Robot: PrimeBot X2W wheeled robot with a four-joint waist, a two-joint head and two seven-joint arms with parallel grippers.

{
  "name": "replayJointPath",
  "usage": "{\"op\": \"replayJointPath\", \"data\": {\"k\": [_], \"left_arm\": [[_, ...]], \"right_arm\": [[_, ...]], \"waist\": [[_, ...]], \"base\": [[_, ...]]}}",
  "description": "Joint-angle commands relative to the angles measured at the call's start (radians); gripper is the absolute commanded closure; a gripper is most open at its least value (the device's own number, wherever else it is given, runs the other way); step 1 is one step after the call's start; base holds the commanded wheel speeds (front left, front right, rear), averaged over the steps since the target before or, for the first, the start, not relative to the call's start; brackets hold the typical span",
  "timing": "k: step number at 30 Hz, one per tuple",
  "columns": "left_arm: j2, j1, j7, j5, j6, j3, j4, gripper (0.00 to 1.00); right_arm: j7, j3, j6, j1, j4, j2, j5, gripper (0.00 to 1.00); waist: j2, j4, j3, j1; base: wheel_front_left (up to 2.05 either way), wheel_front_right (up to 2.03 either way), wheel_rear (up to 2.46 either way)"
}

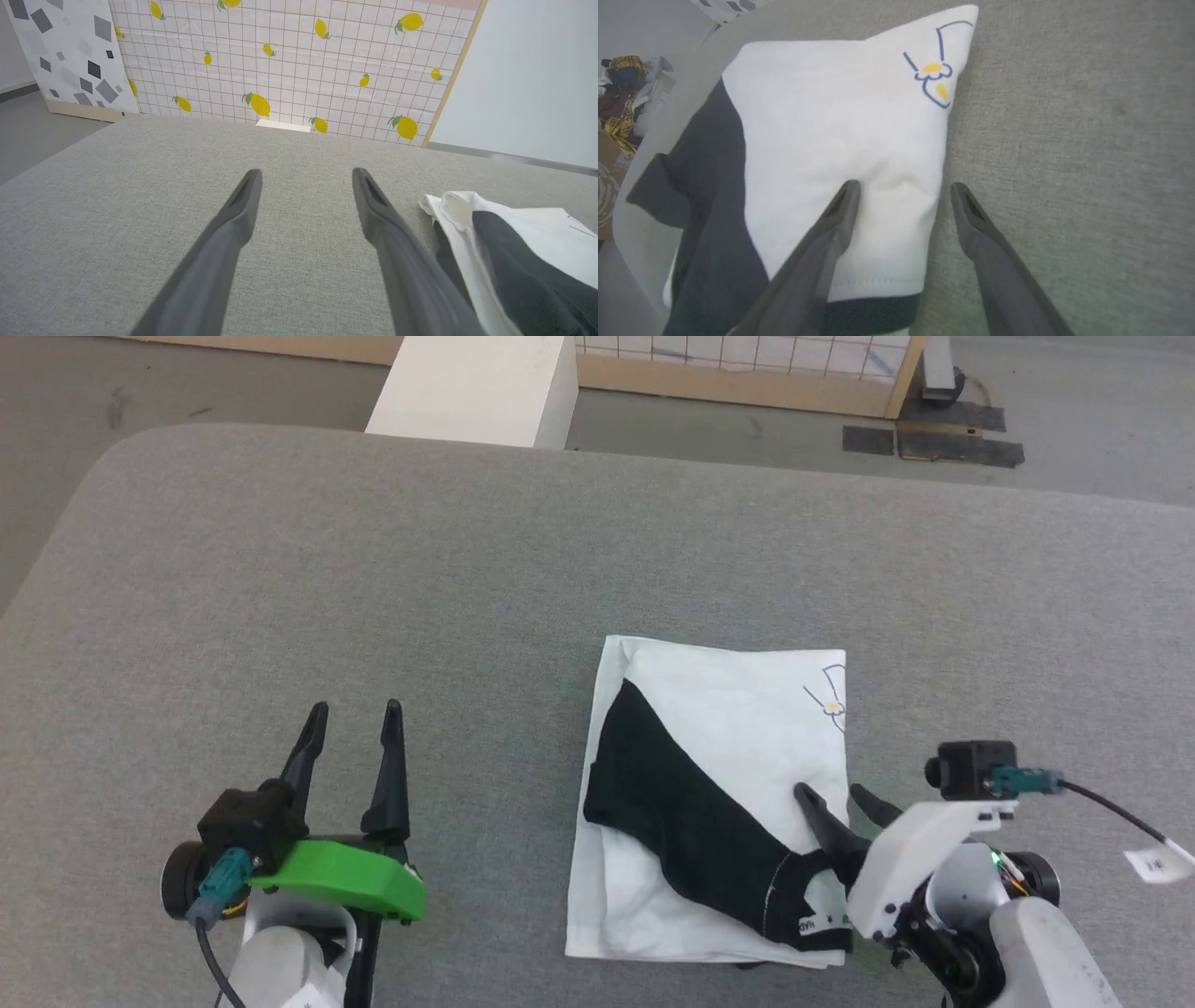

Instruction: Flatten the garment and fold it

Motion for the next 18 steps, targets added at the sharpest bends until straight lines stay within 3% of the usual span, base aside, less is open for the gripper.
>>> {"op": "replayJointPath", "data": {"k": [1,5,6,7,8,9,13,18], "left_arm": [[0.002,-0.017,-0.005,0.016,-0.003,0.001,-0.005,0.0],[0.0,-0.02,-0.005,0.016,-0.004,0.003,-0.014,0.0],[-0.001,-0.019,-0.005,0.016,-0.004,0.003,-0.015,0.0],[-0.002,-0.017,-0.005,0.016,-0.004,0.005,-0.017,0.0],[-0.002,-0.016,-0.005,0.016,-0.004,0.006,-0.018,0.0],[-0.003,-0.014,-0.005,0.016,-0.004,0.008,-0.02,0.0],[-0.004,-0.005,-0.005,0.016,0.0,0.022,-0.026,0.0],[-0.002,0.016,-0.005,0.022,0.002,0.037,-0.046,0.0]], "right_arm": [[0.022,0.003,-0.001,-0.026,0.032,-0.001,-0.005,0.0],[0.079,0.018,-0.001,-0.06,0.107,-0.001,-0.018,0.0],[0.091,0.024,-0.001,-0.062,0.116,-0.001,-0.014,0.11],[0.106,0.034,-0.001,-0.064,0.122,-0.001,-0.016,0.6],[0.114,0.042,-0.001,-0.065,0.121,-0.001,-0.016,0.76],[0.115,0.048,-0.001,-0.067,0.115,-0.001,-0.022,1.0],[0.128,0.06,-0.001,-0.084,0.054,-0.001,-0.124,1.0],[0.243,0.124,-0.001,-0.123,-0.056,-0.022,-0.397,1.0]], "waist": [[0.0109,0.006,0.007,0.0],[0.0109,0.007,0.01,0.0],[0.0109,0.006,0.009,0.0],[0.0109,0.003,0.008,0.0],[0.0109,0.0,0.006,0.0],[0.0109,-0.005,0.004,0.0],[0.0109,-0.039,-0.004,0.0],[0.0109,-0.122,-0.001,0.0]], "base": [[0.0,0.0,0.0],[0.0,0.0,0.0],[0.0,0.0,0.0],[0.0,0.0,0.0],[0.0,0.0,0.0],[0.0,0.0,0.0],[0.0,0.0,0.0],[0.0,0.0,0.0]]}}
